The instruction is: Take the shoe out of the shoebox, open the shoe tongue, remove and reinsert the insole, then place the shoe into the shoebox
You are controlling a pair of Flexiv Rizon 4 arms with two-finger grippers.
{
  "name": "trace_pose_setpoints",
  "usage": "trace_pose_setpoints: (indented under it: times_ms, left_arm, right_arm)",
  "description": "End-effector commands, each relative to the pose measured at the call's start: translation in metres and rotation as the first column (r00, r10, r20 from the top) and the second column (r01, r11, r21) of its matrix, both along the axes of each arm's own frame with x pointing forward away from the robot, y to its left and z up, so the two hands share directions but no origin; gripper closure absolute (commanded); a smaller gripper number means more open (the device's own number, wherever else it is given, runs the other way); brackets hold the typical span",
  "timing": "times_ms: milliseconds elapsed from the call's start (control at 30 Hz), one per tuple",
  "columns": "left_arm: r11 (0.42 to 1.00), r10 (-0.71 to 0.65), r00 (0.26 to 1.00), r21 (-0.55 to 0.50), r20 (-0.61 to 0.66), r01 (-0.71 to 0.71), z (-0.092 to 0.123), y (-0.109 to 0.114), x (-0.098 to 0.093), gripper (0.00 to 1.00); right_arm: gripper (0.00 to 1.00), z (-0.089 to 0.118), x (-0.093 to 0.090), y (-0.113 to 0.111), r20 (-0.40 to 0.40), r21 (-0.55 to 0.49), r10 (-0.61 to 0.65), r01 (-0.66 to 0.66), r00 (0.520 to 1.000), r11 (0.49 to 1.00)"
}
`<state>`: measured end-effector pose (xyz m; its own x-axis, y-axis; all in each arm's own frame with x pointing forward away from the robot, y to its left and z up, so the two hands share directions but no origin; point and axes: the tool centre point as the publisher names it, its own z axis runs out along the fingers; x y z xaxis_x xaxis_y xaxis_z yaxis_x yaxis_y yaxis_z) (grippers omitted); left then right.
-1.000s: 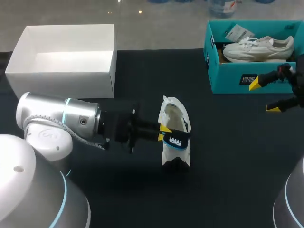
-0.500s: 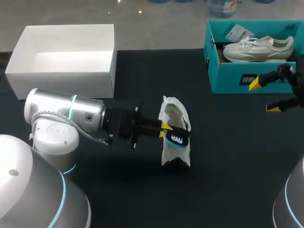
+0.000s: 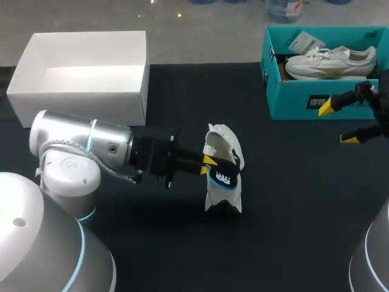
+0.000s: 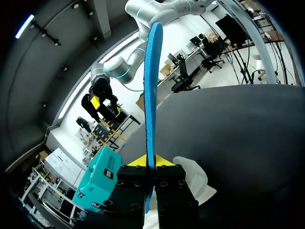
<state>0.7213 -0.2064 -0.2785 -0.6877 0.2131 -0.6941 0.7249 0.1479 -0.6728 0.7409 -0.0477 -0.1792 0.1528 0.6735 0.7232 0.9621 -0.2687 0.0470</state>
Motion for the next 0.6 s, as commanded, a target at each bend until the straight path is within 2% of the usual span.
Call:
trace_pose_setpoints:
  times_ms: [33,267,600]
  left_arm:
    - [1.000,0.002,1.000,0.002,0.000,-0.002,0.002,-0.001,0.003,1.00]
    - [0.998,-0.010,1.000,-0.067,-0.016,0.009,0.036,0.003,-0.014,1.00]
    - [0.999,-0.013,1.000,-0.052,-0.021,0.012,0.038,0.009,-0.021,1.00]
  right_arm:
    - [0.00,0.000,0.000,0.000,-0.002,-0.004,-0.002,0.002,1.000,1.000]
    - [0.00,0.000,0.000,0.000,-0.002,-0.004,-0.002,0.002,1.000,1.000]
    - [0.00,0.000,0.000,0.000,-0.002,-0.004,-0.002,0.002,1.000,1.000]
